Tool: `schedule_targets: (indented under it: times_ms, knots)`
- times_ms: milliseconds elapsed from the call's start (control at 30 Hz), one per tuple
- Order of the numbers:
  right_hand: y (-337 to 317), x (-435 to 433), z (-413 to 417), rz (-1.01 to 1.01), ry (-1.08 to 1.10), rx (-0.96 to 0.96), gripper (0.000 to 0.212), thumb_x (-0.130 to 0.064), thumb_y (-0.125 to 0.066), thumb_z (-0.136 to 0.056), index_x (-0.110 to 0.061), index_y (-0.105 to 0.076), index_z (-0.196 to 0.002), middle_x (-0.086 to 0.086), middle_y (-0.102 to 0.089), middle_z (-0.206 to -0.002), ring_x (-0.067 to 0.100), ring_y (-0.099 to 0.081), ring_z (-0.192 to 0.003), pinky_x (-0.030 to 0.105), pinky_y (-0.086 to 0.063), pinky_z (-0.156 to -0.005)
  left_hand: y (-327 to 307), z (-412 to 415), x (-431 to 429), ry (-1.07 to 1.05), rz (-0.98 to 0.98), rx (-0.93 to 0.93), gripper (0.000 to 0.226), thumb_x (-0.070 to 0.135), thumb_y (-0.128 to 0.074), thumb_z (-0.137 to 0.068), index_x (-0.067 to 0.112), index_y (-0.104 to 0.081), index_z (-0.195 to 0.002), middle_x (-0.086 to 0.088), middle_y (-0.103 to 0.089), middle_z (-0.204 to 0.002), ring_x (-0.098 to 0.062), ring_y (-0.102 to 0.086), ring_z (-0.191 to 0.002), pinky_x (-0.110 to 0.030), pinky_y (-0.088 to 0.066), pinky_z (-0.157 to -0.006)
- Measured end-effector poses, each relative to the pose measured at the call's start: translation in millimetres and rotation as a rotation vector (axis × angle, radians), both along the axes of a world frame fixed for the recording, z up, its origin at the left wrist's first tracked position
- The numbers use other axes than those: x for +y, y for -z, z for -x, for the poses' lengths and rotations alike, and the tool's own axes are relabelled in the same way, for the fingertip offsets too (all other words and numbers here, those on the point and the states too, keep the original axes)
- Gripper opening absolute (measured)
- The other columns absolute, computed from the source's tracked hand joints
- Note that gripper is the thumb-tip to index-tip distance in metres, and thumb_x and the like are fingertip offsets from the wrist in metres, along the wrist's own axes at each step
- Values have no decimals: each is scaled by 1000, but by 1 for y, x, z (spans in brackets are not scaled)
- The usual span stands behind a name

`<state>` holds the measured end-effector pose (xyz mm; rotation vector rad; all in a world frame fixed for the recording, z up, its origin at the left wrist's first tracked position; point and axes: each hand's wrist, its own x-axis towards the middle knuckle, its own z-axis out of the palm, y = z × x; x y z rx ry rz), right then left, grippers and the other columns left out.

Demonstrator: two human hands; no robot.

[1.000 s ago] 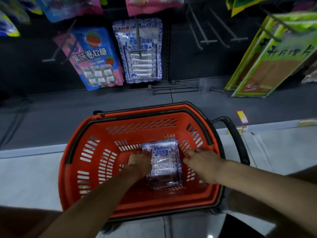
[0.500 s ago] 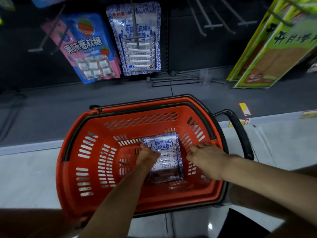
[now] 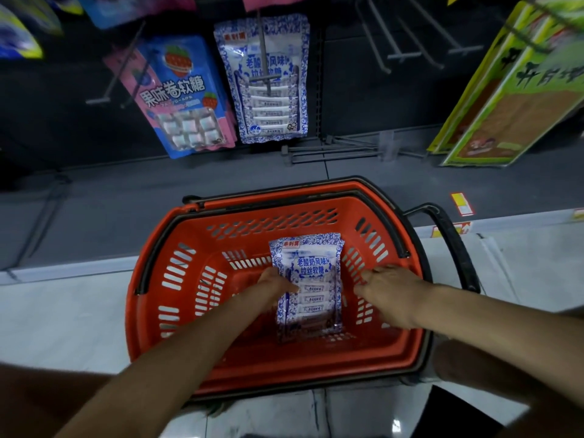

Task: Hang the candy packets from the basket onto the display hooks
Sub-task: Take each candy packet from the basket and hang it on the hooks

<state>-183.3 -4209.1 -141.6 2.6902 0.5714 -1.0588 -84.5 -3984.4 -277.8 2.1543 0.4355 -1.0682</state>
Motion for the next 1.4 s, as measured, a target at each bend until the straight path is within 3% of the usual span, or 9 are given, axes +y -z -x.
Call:
schedule_targets:
  times_ms: [133,367,500,633,800,967,1067,1267,1400]
  knots:
    - [-1,3,-5,-8,39,41,58,-21,-75,-91,-19,-50,-144,12,-52,-142,32,-54,-130,37,-47,-102,-24,-2,13,250,10,-137,87,24,-78,-94,12,-28,-163,-7,-33,-167,-30,-40,-149,-36,-39,-117]
    - [-8,8,-20,-136,173,-22,54,-44,-64,-96,-23,-50,-144,7,-57,-133,30,-59,-126,37,-52,-97,-105,-13,53,423,87,-255,68,34,-79,-91,16,-49,-150,0,-58,-148,-20,-59,-129,-36,-49,-108]
    - [-11,12,-31,-310,316,-72,53,-56,-62,-96,-26,-53,-138,4,-63,-127,26,-62,-119,41,-53,-97,-160,-13,70,415,223,-358,51,18,-76,-95,18,-56,-143,2,-68,-133,-16,-66,-118,-32,-53,-102]
    - [-12,21,-39,-566,586,-78,53,-65,-71,-87,-18,-65,-112,3,-72,-106,23,-68,-99,45,-55,-90,-203,-21,78,457,311,-420,50,33,-78,-94,22,-59,-139,10,-70,-127,-5,-70,-109,-34,-60,-94]
    - [-29,33,-51,-965,972,-174,84,-85,-77,-56,-14,-59,-98,2,-71,-85,13,-67,-71,39,-50,-66,-227,-27,81,286,501,-493,45,26,-73,-97,20,-57,-138,13,-71,-125,3,-70,-107,-16,-57,-90]
    - [-61,41,-62,-1374,1096,-248,50,-46,-84,-74,-22,-69,-115,-7,-80,-108,11,-75,-102,30,-59,-87,-227,-34,77,87,700,-474,42,13,-70,-98,17,-60,-139,2,-74,-128,-16,-70,-118,-39,-53,-106]
    - [-81,45,-64,-1506,1117,-259,33,-34,-80,-87,-29,-71,-118,-18,-79,-106,-3,-73,-96,14,-54,-73,-228,-37,72,-21,785,-426,40,16,-74,-95,19,-65,-134,0,-74,-127,-22,-70,-119,-47,-50,-109]
    - [-86,48,-80,-1647,1264,-306,33,-25,-83,-86,-15,-75,-117,1,-80,-112,18,-76,-107,41,-55,-99,-231,-39,57,-153,778,-543,23,21,-70,-99,14,-72,-121,1,-78,-116,-19,-76,-106,-36,-59,-91]
    - [-87,51,-90,-1679,1304,-304,30,-22,-83,-86,-14,-77,-114,-1,-80,-110,16,-76,-105,34,-57,-95,-224,-40,51,-252,787,-507,23,26,-71,-99,12,-73,-118,-4,-79,-114,-24,-76,-104,-37,-62,-87]
